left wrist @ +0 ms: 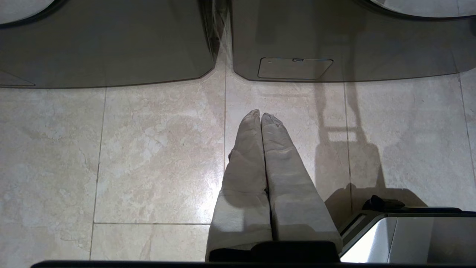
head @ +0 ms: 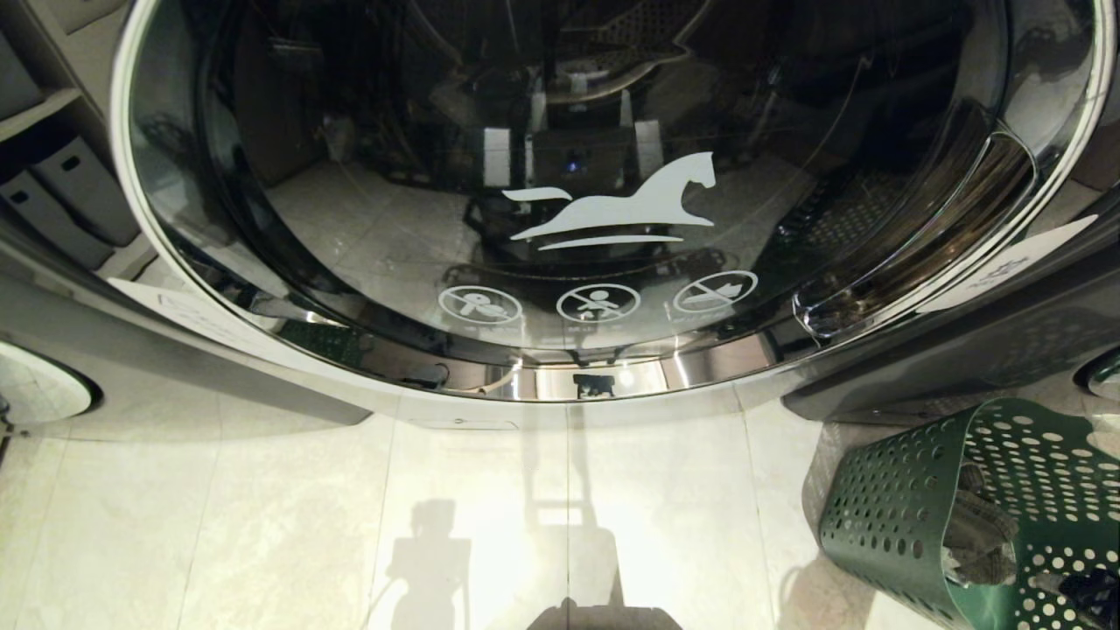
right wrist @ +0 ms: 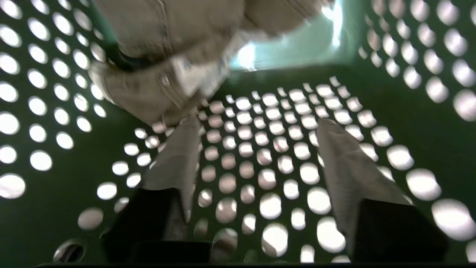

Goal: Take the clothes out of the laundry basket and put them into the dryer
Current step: Take the clothes out of the basket

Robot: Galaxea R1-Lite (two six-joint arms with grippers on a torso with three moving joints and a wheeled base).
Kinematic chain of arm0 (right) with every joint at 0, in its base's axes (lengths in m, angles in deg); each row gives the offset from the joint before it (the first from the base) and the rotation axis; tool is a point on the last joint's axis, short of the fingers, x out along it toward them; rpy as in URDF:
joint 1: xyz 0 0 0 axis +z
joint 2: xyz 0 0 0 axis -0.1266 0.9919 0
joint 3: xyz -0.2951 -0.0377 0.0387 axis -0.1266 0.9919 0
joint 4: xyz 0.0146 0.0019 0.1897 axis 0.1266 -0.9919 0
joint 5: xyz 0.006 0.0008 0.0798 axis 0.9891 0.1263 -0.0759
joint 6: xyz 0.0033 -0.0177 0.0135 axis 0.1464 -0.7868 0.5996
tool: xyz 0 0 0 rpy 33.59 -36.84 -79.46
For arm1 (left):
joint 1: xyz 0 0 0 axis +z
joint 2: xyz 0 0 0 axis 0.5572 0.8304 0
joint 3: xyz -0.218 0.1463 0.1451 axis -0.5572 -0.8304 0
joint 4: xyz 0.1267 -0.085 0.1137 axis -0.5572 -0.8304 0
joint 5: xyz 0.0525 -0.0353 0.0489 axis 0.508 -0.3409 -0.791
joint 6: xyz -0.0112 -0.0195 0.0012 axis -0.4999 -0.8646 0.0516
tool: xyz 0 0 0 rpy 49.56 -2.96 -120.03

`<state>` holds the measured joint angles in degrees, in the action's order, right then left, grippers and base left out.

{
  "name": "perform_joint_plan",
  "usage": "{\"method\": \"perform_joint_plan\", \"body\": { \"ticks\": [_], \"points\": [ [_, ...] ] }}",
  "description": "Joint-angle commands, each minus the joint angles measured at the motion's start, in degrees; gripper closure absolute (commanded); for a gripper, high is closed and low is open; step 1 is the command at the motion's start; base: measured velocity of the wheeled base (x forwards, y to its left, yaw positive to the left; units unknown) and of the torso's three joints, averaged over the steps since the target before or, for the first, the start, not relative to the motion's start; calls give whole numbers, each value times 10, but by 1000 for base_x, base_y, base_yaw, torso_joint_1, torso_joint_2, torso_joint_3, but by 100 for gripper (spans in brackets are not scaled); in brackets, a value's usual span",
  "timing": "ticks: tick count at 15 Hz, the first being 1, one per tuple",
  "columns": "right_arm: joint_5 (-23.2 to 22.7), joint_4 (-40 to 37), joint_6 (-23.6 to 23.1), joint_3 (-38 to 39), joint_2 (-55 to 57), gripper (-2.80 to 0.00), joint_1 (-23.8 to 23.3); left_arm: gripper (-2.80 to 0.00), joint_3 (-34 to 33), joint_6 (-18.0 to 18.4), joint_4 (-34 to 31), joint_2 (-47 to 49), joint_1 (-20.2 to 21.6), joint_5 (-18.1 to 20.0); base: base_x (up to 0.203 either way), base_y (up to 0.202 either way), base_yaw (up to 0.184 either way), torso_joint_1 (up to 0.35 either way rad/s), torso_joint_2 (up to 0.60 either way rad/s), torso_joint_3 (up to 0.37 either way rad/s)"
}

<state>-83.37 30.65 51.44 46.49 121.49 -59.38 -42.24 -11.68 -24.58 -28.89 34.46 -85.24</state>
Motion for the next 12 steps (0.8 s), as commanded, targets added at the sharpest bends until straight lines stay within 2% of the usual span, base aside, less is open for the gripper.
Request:
{"method": "perform_joint_plan", "body": {
  "ticks": [1, 4, 9, 11, 12],
  "points": [
    [-43, 44, -1, -7, 73, -280, -8, 0, 0, 0, 0, 0, 0, 0, 0, 0, 0, 0, 0, 0],
    [-70, 99, 0, -33, 147, -280, -8, 0, 0, 0, 0, 0, 0, 0, 0, 0, 0, 0, 0, 0],
    [-89, 112, 7, -128, 227, -280, 18, 0, 0, 0, 0, 0, 0, 0, 0, 0, 0, 0, 0, 0],
    [-88, 129, 30, -173, 258, -280, 38, 0, 0, 0, 0, 0, 0, 0, 0, 0, 0, 0, 0, 0],
    [-88, 140, 68, -192, 267, -280, 56, 0, 0, 0, 0, 0, 0, 0, 0, 0, 0, 0, 0, 0]
  ]
}}
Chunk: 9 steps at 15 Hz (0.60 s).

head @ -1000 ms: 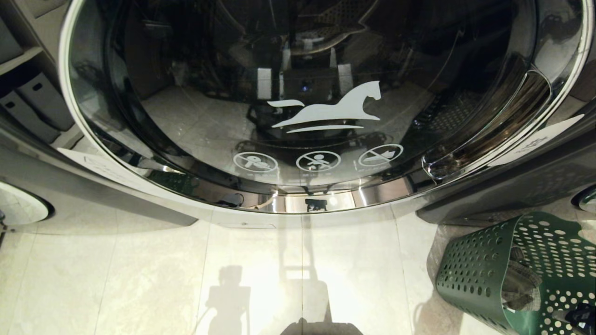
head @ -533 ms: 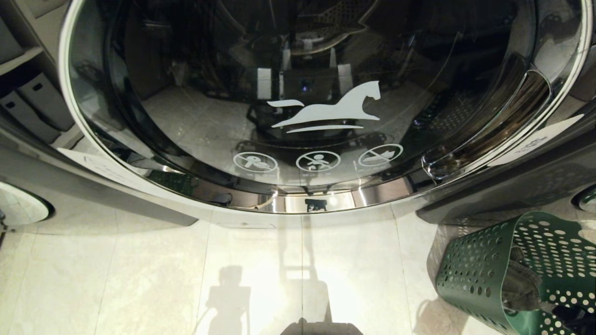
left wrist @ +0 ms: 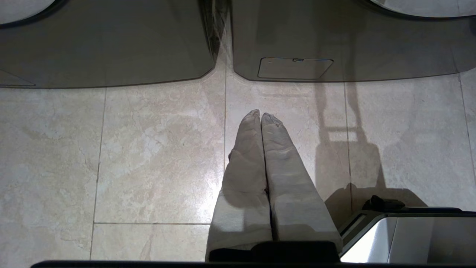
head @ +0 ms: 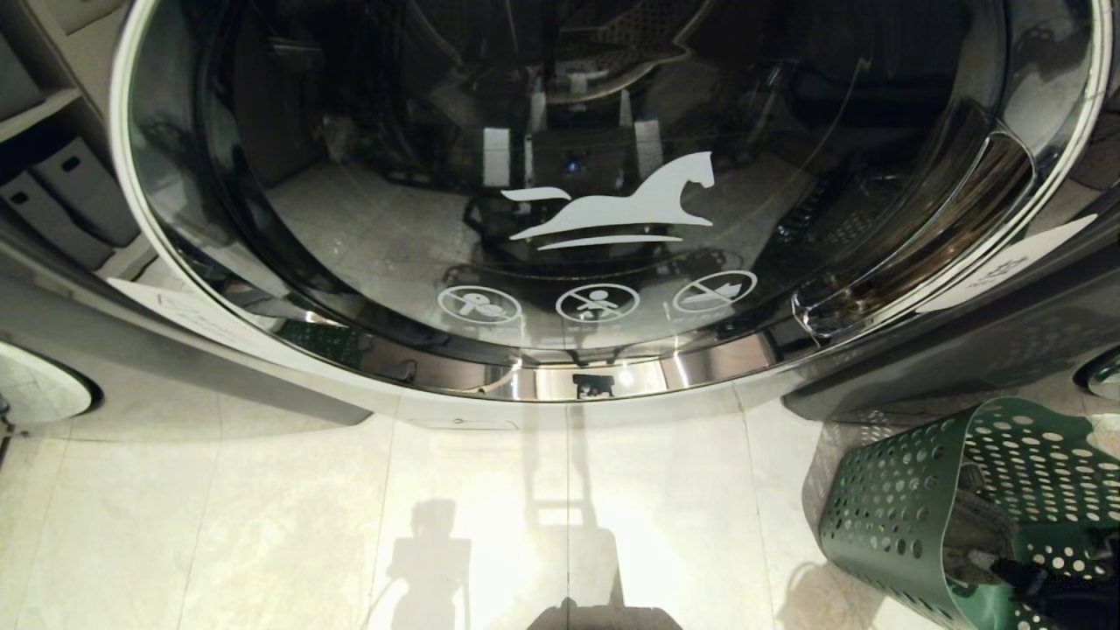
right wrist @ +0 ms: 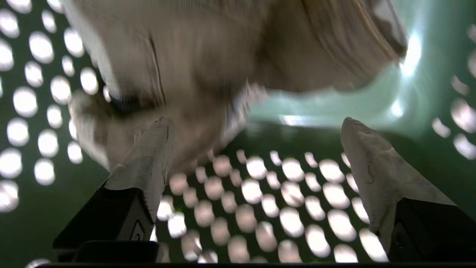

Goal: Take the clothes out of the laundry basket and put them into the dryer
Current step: Take the clothes out of the basket

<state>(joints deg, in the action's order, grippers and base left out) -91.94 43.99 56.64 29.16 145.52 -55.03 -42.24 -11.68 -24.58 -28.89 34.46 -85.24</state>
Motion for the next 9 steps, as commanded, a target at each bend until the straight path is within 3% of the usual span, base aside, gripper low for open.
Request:
{"method": "perform_joint_plan", "body": {
  "ticks": [1, 3, 5, 9],
  "points": [
    [-2, 19, 58, -34, 31, -280, 28, 0, 0, 0, 0, 0, 0, 0, 0, 0, 0, 0, 0, 0],
    [12, 28, 120, -68, 33, -280, 68, 0, 0, 0, 0, 0, 0, 0, 0, 0, 0, 0, 0, 0],
    [36, 28, 144, -89, 33, -280, 97, 0, 0, 0, 0, 0, 0, 0, 0, 0, 0, 0, 0, 0],
    [97, 27, 151, -117, 48, -280, 125, 0, 0, 0, 0, 0, 0, 0, 0, 0, 0, 0, 0, 0]
  ]
}}
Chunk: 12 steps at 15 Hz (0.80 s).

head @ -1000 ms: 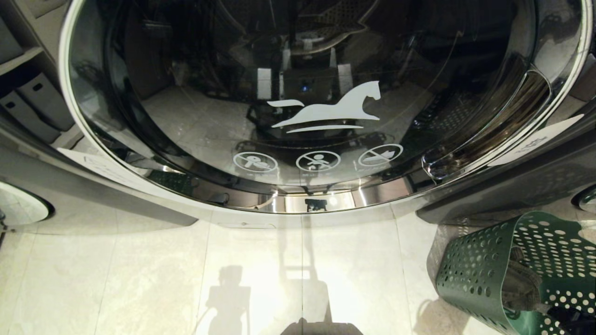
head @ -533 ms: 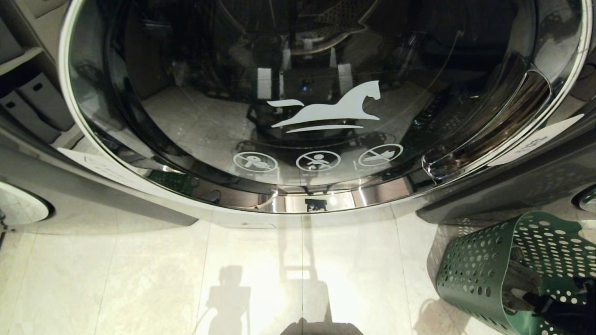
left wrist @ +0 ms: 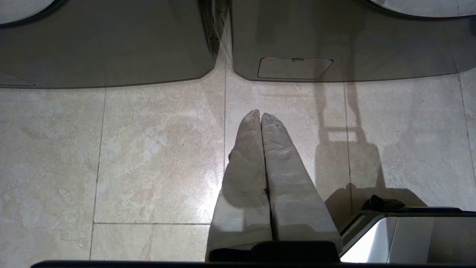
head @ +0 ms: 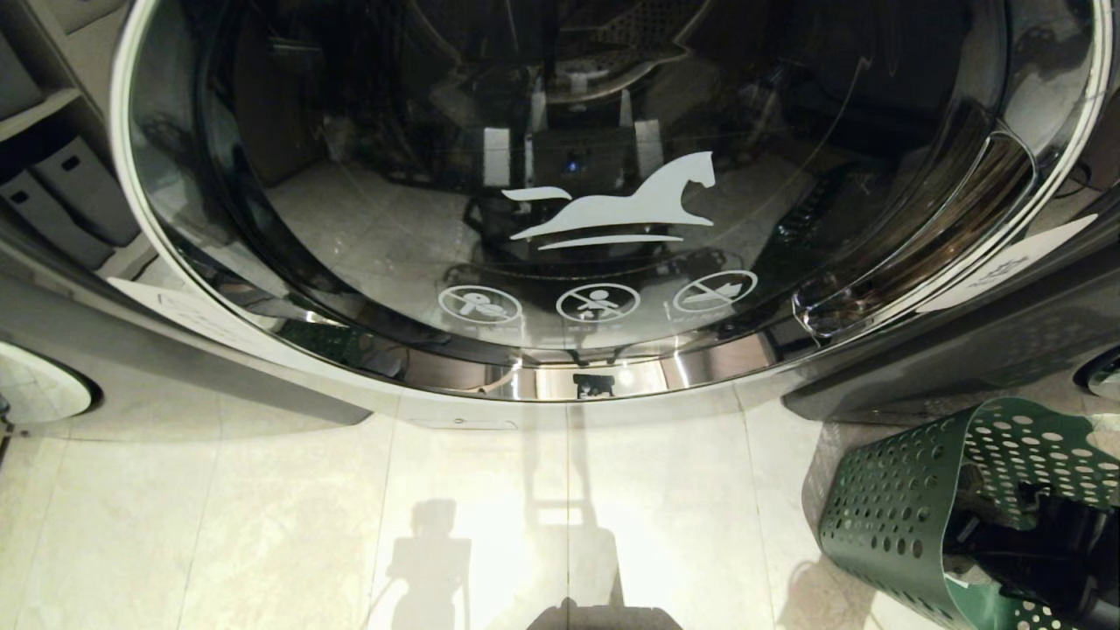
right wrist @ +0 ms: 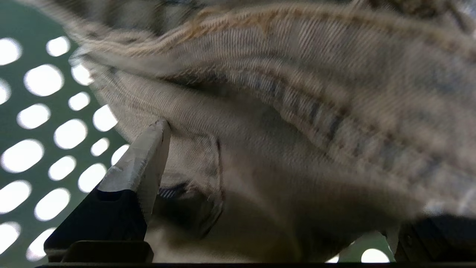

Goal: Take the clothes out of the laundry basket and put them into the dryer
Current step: Take the clothes out of the basket

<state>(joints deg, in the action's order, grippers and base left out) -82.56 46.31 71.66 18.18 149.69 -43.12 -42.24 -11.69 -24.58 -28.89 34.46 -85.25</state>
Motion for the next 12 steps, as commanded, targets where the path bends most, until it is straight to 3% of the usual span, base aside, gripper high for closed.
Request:
{"method": "perform_joint_plan", "body": {
  "ticks": [1, 2, 3, 5, 12],
  "points": [
    [11, 5, 0, -11, 11, -280, 9, 0, 0, 0, 0, 0, 0, 0, 0, 0, 0, 0, 0, 0],
    [18, 4, 0, -16, 19, -280, 11, 0, 0, 0, 0, 0, 0, 0, 0, 0, 0, 0, 0, 0],
    [38, 4, 0, -29, 31, 0, 15, 0, 0, 0, 0, 0, 0, 0, 0, 0, 0, 0, 0, 0],
    [67, 4, 1, -52, 41, 0, 24, 0, 0, 0, 0, 0, 0, 0, 0, 0, 0, 0, 0, 0],
    [70, -65, 10, -55, -41, 0, 15, 0, 0, 0, 0, 0, 0, 0, 0, 0, 0, 0, 0, 0]
  ]
}}
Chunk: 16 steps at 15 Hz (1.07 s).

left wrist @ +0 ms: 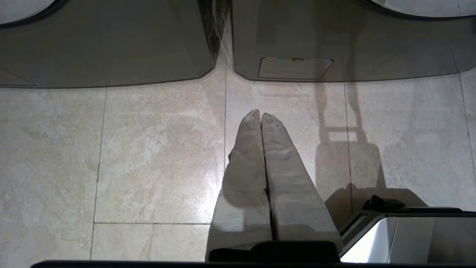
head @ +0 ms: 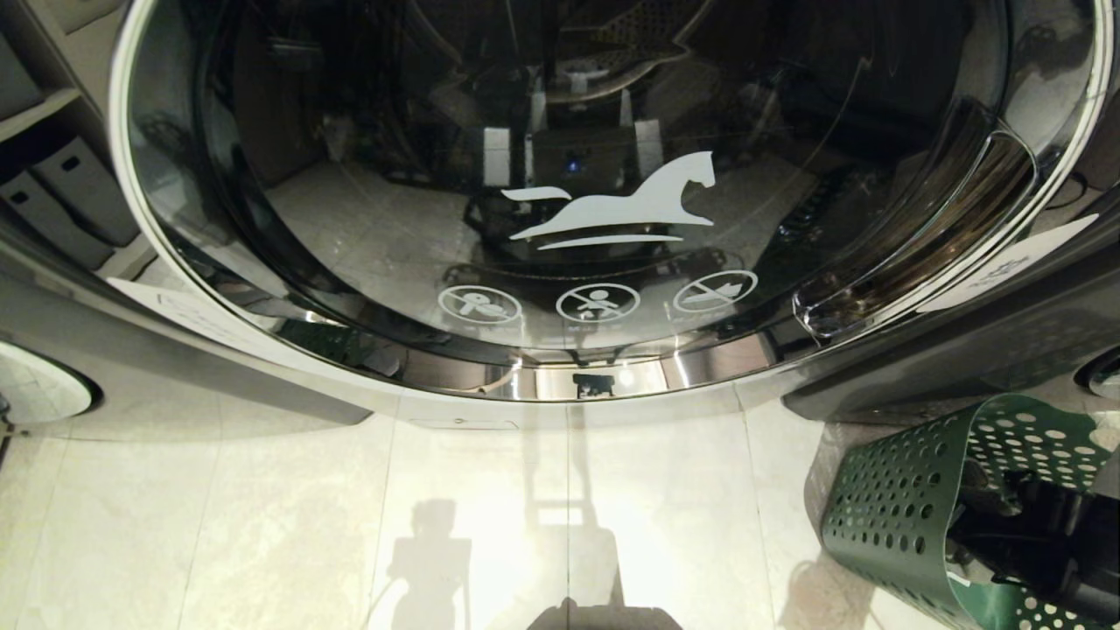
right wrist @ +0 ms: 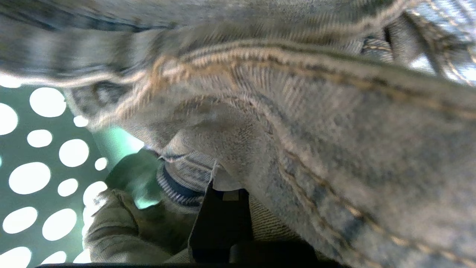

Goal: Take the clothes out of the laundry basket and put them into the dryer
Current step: Take the clothes out of the basket

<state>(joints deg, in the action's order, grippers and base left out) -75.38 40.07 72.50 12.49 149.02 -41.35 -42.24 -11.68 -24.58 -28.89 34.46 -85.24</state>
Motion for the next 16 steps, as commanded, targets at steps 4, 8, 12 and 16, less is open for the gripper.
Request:
{"method": "perform_joint_plan", "body": {
  "ticks": [4, 8, 12, 16],
  "points": [
    [-3, -102, 1, 71, -175, 0, -45, 0, 0, 0, 0, 0, 0, 0, 0, 0, 0, 2, -1, 8],
    [-4, -134, -6, 268, -333, 0, -80, 0, 0, 0, 0, 0, 0, 0, 0, 0, 0, 0, 0, 0],
    [-3, -131, -38, 431, -507, 0, -90, 0, 0, 0, 0, 0, 0, 0, 0, 0, 0, 0, 0, 0],
    [47, -113, -68, 496, -677, 0, -98, 0, 0, 0, 0, 0, 0, 0, 0, 0, 0, 0, 0, 0]
  ]
}}
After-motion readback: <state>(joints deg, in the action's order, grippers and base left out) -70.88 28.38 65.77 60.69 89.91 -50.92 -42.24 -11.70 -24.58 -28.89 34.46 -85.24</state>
